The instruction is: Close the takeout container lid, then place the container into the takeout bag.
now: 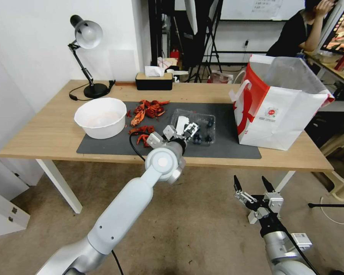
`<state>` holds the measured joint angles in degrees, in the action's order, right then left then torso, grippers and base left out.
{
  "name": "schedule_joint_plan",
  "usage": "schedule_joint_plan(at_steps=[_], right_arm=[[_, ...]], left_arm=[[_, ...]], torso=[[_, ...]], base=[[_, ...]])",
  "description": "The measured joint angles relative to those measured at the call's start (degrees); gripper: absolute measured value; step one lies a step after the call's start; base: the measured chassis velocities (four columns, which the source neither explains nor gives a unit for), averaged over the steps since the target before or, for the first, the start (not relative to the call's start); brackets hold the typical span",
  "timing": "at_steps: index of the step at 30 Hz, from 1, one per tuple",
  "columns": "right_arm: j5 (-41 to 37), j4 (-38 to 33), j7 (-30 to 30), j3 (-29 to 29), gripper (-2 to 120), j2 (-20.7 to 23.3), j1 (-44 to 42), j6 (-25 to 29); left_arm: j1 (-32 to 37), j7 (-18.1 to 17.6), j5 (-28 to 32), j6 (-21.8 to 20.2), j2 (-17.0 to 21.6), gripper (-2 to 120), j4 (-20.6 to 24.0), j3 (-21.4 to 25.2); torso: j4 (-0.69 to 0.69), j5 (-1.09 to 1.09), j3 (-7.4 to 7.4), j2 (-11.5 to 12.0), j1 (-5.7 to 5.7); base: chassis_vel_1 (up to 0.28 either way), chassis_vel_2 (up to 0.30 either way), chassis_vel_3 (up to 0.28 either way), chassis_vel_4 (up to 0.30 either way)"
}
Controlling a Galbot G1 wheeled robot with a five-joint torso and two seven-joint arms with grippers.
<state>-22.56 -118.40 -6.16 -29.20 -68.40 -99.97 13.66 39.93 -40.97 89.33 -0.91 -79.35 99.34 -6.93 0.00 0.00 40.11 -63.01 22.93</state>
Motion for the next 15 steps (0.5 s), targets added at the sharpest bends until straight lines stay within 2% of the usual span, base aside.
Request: schedule_joint_plan(at_steps=[1, 3, 4, 5, 8, 12, 15], right_arm=[[0.06, -0.05, 0.05, 0.14, 100, -0.04, -0.11, 0.00], [0.06, -0.05, 0.05, 0.14, 100, -0.04, -0.11, 0.00], [0.16, -0.47, 0.15, 0.22, 100, -0.06, -0.46, -0.02], [0.16, -0.47, 0.15, 0.22, 100, -0.06, -0.46, -0.02], [0.20, -0.96, 0.18, 0.22, 100, 0.06, -0.76, -0.06], [0.20, -1.40, 0.18, 0.10, 100, 0.27, -0.98, -0.15], [0.23, -1.71, 0.18, -0.14, 100, 0.31, -1.30, -0.17]], left_arm=[[0.60, 1.91, -0.30, 0.07, 0.09, 100, 0.21, 0.16], [0.60, 1.91, -0.30, 0.07, 0.09, 100, 0.21, 0.16], [1.80, 5.24, -1.49, 0.28, 0.18, 100, 0.70, 0.25], [1.80, 5.24, -1.49, 0.28, 0.18, 100, 0.70, 0.25], [3.00, 9.12, -3.47, 0.46, 0.22, 100, 0.81, 0.25], [3.68, 11.85, -5.48, 0.50, 0.46, 100, 0.55, 0.00], [4.49, 15.60, -8.66, 0.77, 1.36, 100, 0.05, -0.38]], torso=[[0.00, 0.00, 0.00, 0.00, 0.00], [0.00, 0.00, 0.00, 0.00, 0.00], [0.00, 0.00, 0.00, 0.00, 0.00], [0.00, 0.00, 0.00, 0.00, 0.00], [0.00, 0.00, 0.00, 0.00, 0.00], [0.00, 0.00, 0.00, -0.01, -0.01], [0.00, -0.01, 0.00, 0.00, -0.01]], base=[[0.000, 0.000, 0.000, 0.000], [0.000, 0.000, 0.000, 0.000], [0.000, 0.000, 0.000, 0.000], [0.000, 0.000, 0.000, 0.000], [0.000, 0.000, 0.000, 0.000], [0.000, 0.000, 0.000, 0.000], [0.000, 0.000, 0.000, 0.000]])
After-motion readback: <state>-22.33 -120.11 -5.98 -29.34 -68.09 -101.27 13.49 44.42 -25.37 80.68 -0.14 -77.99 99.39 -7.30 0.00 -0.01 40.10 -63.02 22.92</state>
